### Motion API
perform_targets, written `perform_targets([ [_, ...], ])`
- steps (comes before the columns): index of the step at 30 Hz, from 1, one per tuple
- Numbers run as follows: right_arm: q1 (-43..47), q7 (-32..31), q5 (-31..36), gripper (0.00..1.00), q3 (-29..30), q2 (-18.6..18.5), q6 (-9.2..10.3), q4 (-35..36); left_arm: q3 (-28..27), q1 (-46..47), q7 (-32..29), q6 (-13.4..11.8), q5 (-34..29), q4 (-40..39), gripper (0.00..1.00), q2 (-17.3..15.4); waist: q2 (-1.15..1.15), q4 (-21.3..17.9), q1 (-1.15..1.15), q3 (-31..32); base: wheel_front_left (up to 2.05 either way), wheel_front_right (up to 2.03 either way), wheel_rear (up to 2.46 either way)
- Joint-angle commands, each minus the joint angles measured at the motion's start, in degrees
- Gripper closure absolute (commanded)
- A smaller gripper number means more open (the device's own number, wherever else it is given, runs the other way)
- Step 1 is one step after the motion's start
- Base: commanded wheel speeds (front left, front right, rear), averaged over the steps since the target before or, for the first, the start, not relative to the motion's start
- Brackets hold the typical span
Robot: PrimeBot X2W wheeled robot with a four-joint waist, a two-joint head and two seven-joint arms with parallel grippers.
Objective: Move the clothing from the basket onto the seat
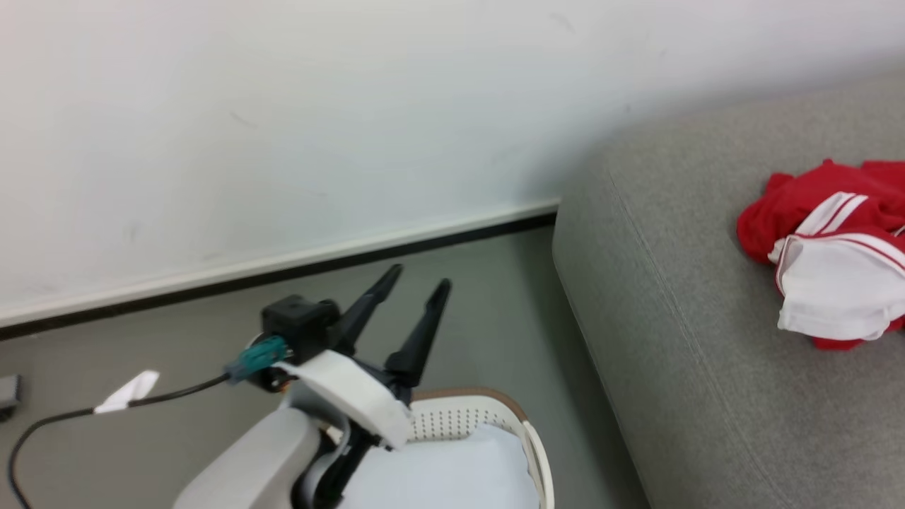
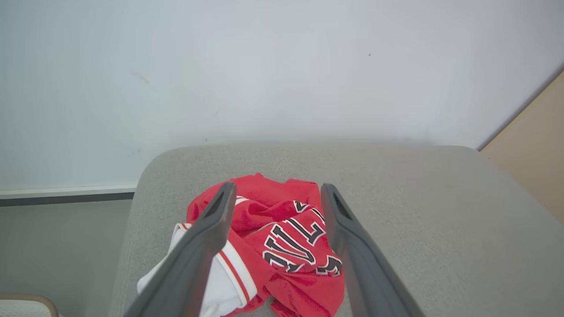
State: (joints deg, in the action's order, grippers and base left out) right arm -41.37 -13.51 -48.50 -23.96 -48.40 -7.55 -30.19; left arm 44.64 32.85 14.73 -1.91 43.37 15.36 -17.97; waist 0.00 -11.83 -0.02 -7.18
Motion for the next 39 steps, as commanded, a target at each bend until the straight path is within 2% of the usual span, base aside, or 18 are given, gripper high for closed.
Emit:
perform_targets([
  [1, 1.89, 2.25, 1.30, 0.00, 1.26, 1.08, 0.13, 2.45, -1.47, -2.08, 0.35, -0.99, 0.46, -0.46, 0.00, -1.16, 0.00, 1.95, 0.02, 2.97, 0.00, 0.00, 0.00],
  [5, 4.95, 7.25, 3.07, 0.00, 3.94, 4.03, 0.13, 7.65, -5.06, -4.77, 0.42, -2.75, 0.98, -1.47, 0.00, -3.12, 0.00, 3.56, 0.02, 5.04, 0.00, 0.00, 0.00],
  [11, 10.72, 14.75, 6.70, 0.00, 10.44, 11.38, 0.13, 13.47, -12.53, -8.97, 0.44, -5.05, -0.27, -3.67, 0.00, -5.55, 0.00, 6.01, 0.02, 6.77, 0.00, 0.00, 0.00],
  [14, 14.49, 17.97, 9.34, 0.00, 13.09, 16.00, 0.13, 15.91, -16.66, -11.46, 0.41, -5.90, -1.69, -4.45, 0.00, -6.04, 0.00, 7.34, 0.02, 7.13, 0.00, 0.00, 0.00],
  [15, 14.49, 17.97, 9.34, 0.00, 13.09, 16.00, 0.13, 15.91, -16.66, -11.46, 0.41, -5.90, -1.69, -4.45, 0.00, -6.04, 0.00, 7.34, 0.02, 7.13, 0.00, 0.00, 0.00],
  [18, 18.43, 20.11, 12.52, 0.00, 14.44, 19.66, 0.13, 17.85, -20.15, -13.94, 0.41, -6.35, -3.28, -4.85, 0.00, -5.70, 0.00, 8.70, 0.02, 7.34, 0.00, 0.00, 0.00],
  [28, 30.03, 26.80, 17.22, 0.00, 14.31, 30.17, 0.13, 17.21, -30.25, -21.75, 0.43, -5.18, -10.56, -3.67, 0.00, -0.95, 0.00, 11.77, 0.02, 7.93, 0.00, 0.00, 0.00],
  [33, 33.64, 28.40, 19.77, 0.00, 12.35, 33.37, 0.13, 15.36, -34.63, -25.51, 0.42, -4.47, -14.95, -2.44, 0.00, 2.19, 0.00, 12.27, 0.02, 8.33, 0.00, 0.00, 0.00],
  [39, 34.99, 28.66, 22.15, 0.00, 12.92, 36.12, 0.13, 15.87, -38.77, -28.70, 0.42, -2.02, -19.38, -0.80, 0.00, 5.75, 0.00, 11.94, 0.02, 8.75, 0.00, 0.00, 0.00],
])
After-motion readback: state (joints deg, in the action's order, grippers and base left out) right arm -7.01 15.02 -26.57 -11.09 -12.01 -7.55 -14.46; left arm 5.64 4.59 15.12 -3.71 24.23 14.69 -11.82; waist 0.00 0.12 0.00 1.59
